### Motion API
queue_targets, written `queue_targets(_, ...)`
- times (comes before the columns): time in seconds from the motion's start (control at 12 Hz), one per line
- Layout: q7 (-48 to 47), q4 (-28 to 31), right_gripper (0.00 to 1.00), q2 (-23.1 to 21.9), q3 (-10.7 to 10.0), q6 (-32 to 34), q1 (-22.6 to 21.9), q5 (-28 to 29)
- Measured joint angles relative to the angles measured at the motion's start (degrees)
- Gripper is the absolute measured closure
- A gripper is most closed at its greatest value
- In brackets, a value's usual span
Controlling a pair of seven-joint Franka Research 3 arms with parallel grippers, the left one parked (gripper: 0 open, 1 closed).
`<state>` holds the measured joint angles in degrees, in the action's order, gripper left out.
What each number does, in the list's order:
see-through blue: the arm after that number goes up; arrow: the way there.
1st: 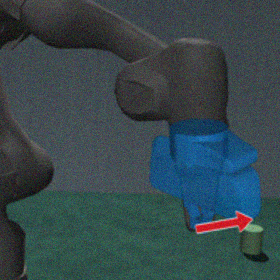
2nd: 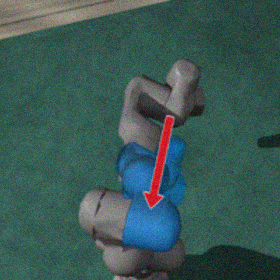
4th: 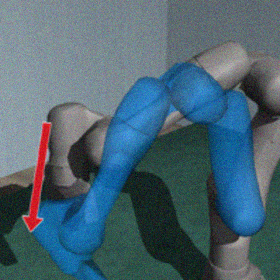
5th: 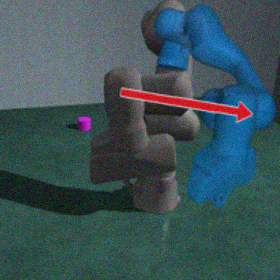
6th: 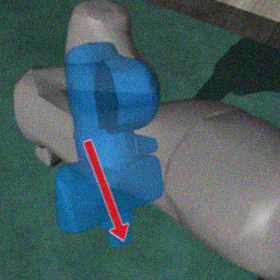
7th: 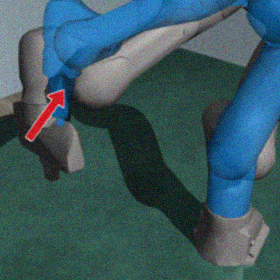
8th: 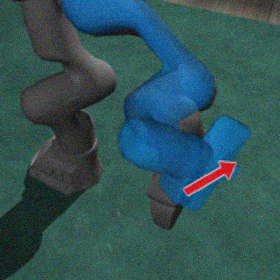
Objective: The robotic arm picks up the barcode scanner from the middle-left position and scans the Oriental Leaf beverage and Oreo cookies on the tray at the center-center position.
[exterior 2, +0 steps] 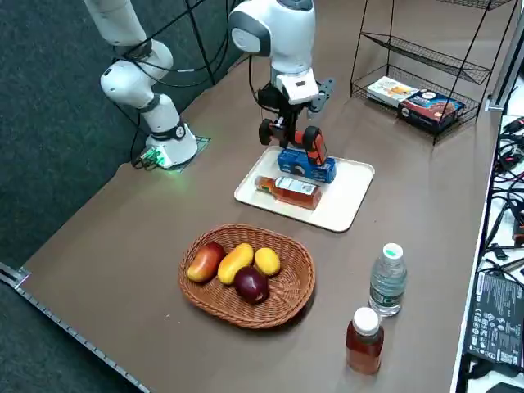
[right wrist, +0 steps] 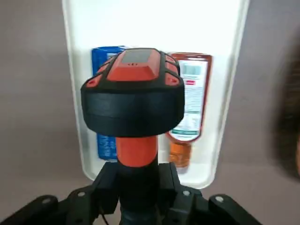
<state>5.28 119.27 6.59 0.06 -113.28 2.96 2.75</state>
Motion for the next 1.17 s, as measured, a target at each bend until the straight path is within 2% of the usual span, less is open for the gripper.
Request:
queue_targets(0.33,0.17,0.01,0.58,0.06,-0.03,-0.13,1.66,-3.5)
queue_targets(1.17,0.17,0.01,0.58,2.17,-0.04,-2.05,4.4,-4.78)
